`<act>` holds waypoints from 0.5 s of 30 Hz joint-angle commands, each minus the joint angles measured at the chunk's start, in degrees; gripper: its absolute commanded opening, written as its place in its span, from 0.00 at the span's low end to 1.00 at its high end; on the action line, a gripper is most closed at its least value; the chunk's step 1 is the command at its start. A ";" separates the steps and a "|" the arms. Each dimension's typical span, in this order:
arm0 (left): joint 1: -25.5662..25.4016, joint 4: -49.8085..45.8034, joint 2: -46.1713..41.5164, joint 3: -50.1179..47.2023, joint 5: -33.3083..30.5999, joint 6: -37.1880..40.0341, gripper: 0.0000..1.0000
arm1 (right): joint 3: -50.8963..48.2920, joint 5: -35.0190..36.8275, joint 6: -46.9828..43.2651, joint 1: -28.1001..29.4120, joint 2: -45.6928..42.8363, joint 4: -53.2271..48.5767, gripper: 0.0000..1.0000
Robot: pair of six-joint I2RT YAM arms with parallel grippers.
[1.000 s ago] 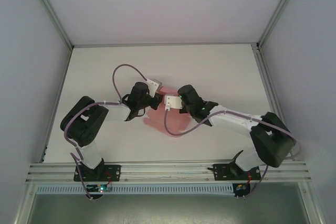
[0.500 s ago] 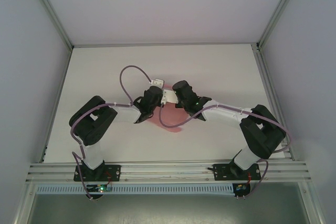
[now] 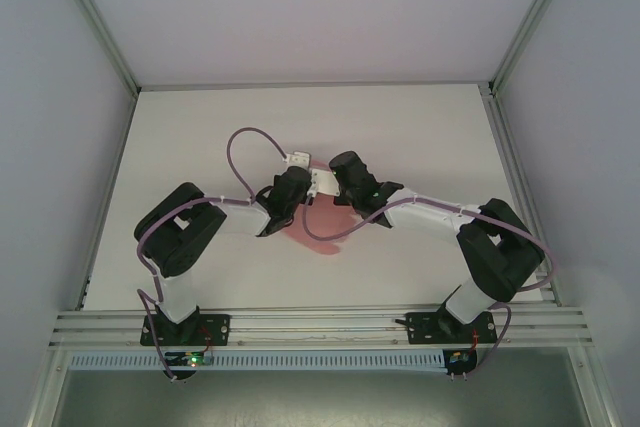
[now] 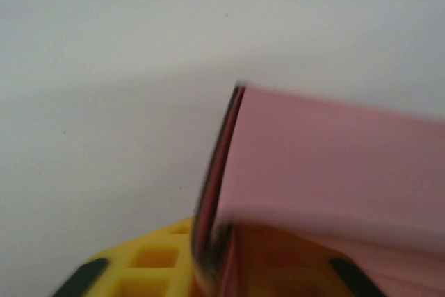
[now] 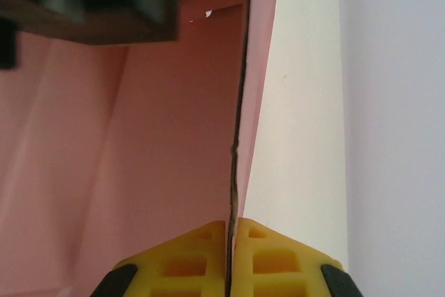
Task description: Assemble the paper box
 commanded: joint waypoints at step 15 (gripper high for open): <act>1.23 -13.71 -11.02 -1.72 5.52 -1.92 0.51 | -2.48 1.07 -0.20 1.37 1.27 -3.20 0.00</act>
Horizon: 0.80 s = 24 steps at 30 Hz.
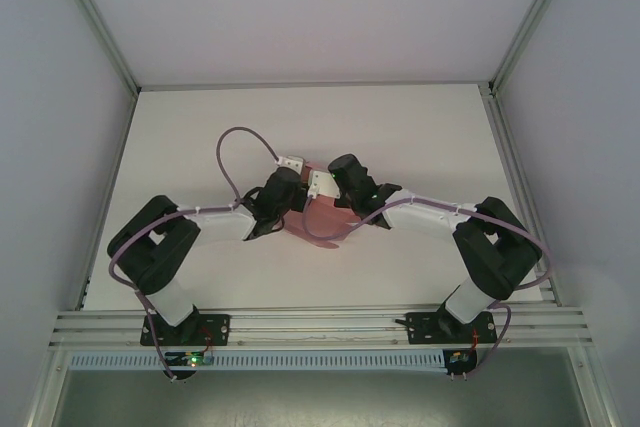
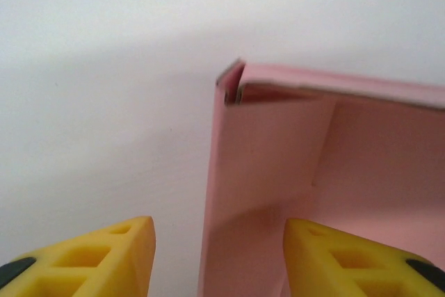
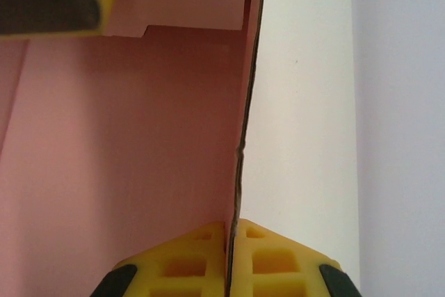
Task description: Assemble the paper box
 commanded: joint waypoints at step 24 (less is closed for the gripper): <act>5.48 -10.49 9.95 7.64 -4.03 5.14 0.07 | -3.73 -5.16 -4.75 2.41 -3.55 -5.48 0.00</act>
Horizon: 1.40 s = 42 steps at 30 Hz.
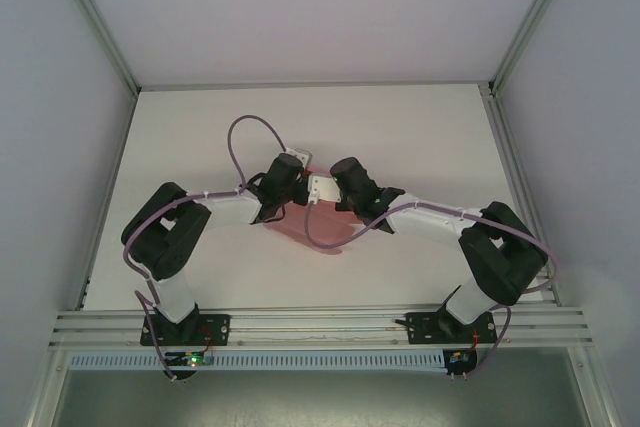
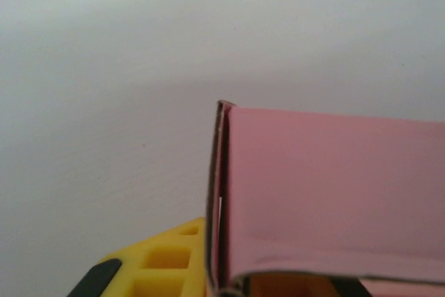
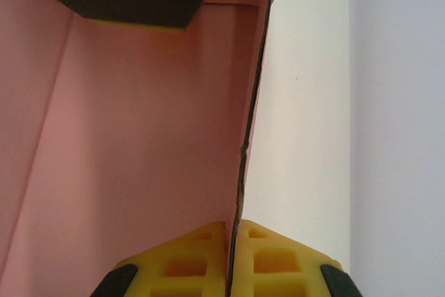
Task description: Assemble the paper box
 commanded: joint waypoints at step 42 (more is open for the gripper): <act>-1.24 1.85 -27.26 -14.89 -18.03 -6.45 0.00 | -4.50 -15.91 38.98 -4.71 -37.47 3.63 0.98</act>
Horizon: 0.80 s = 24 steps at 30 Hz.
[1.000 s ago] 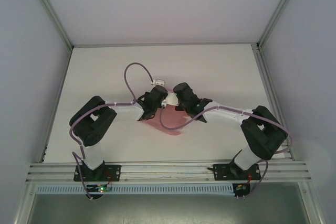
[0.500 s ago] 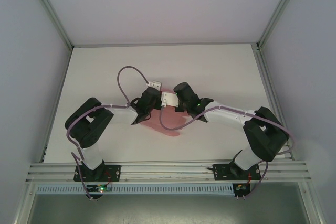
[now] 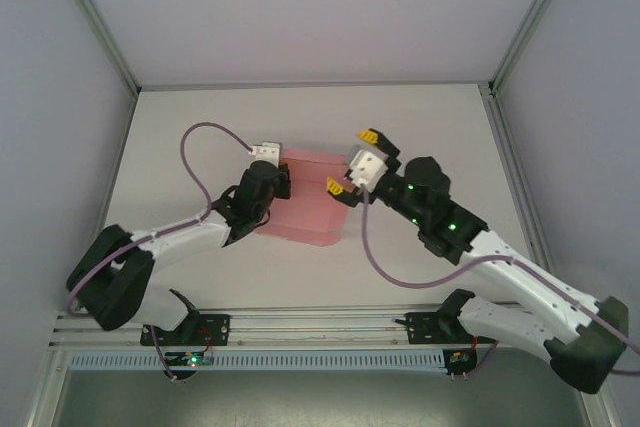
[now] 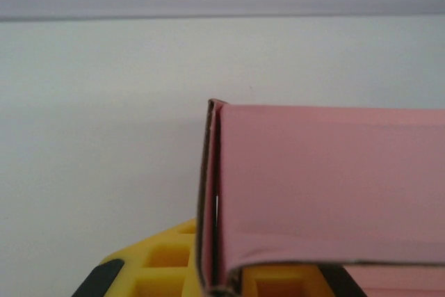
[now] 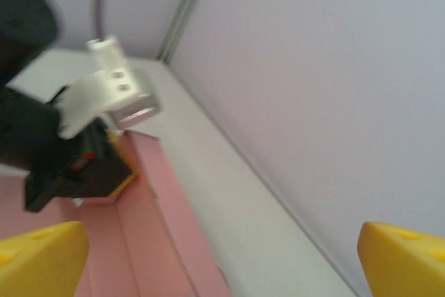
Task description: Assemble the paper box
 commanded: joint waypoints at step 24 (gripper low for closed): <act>0.44 -6.25 -11.37 -5.79 -1.69 0.15 0.00 | 9.96 -18.45 16.77 -11.40 15.75 -17.63 0.98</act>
